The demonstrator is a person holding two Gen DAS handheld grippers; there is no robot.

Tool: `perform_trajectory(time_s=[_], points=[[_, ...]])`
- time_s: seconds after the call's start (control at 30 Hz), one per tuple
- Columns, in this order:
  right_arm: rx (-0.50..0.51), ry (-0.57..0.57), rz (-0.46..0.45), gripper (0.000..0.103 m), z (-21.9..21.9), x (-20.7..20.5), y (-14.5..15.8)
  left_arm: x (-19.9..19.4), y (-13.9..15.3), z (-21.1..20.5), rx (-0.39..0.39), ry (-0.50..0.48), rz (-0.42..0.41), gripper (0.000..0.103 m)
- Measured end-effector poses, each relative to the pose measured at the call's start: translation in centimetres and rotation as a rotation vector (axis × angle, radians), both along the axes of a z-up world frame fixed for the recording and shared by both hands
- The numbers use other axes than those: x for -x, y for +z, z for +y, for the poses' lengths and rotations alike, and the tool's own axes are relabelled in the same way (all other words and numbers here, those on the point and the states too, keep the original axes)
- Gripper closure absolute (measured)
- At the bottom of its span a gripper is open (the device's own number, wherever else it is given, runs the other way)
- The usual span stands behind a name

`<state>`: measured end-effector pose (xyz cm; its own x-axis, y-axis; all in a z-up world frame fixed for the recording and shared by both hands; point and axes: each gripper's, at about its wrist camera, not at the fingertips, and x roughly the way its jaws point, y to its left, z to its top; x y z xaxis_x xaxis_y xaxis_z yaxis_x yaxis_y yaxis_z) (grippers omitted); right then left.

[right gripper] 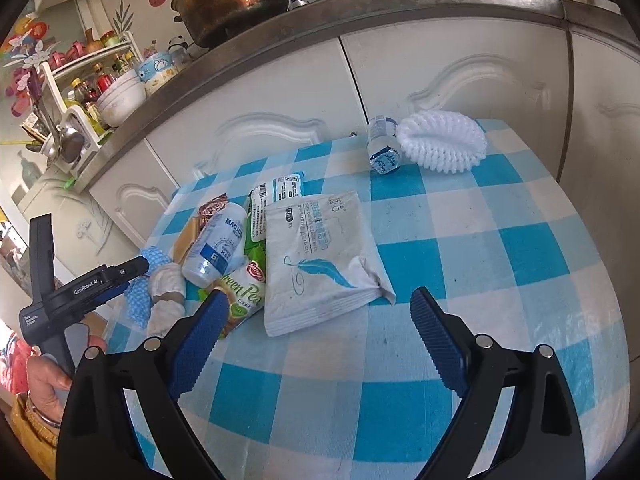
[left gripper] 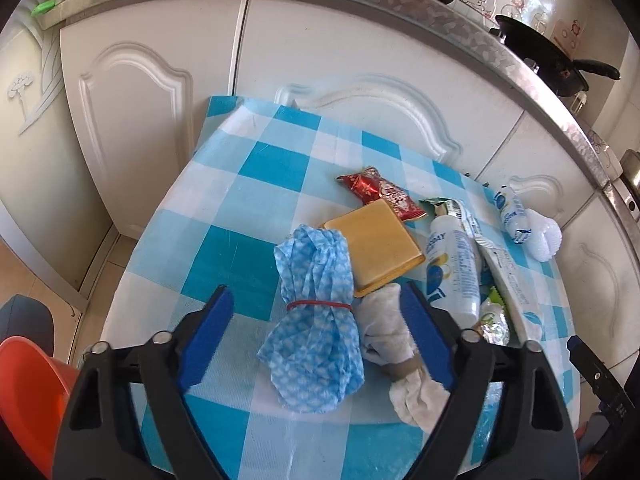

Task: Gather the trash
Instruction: 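Grasp the blue cloth bundle with the left tool while the right tool grasps the wet-wipes pack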

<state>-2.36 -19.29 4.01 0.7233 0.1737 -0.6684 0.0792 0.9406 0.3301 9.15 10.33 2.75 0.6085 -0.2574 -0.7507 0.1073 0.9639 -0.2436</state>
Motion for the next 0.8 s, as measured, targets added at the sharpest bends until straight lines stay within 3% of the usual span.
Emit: perform_trajectory(time_s=[0.2, 0.43, 0.7, 0.8], points=[[0.118, 0.053, 0.049, 0.012, 2.0, -3.2, -1.3, -0.6, -1.0, 0.2, 0.023, 0.009, 0.021, 0.041], [0.178, 0.06, 0.094, 0.009, 2.4, -5.0, -2.7, -0.4, -0.9, 0.2, 0.037, -0.007, 0.017, 0.065], [0.176, 0.035, 0.114, 0.009, 1.8, -5.3, -3.5, 0.3, -0.7, 0.5, 0.046, -0.02, 0.0, 0.072], [0.203, 0.028, 0.112, 0.016, 2.0, -5.0, -3.3, 0.7, -0.5, 0.6, 0.052, -0.017, -0.008, 0.073]])
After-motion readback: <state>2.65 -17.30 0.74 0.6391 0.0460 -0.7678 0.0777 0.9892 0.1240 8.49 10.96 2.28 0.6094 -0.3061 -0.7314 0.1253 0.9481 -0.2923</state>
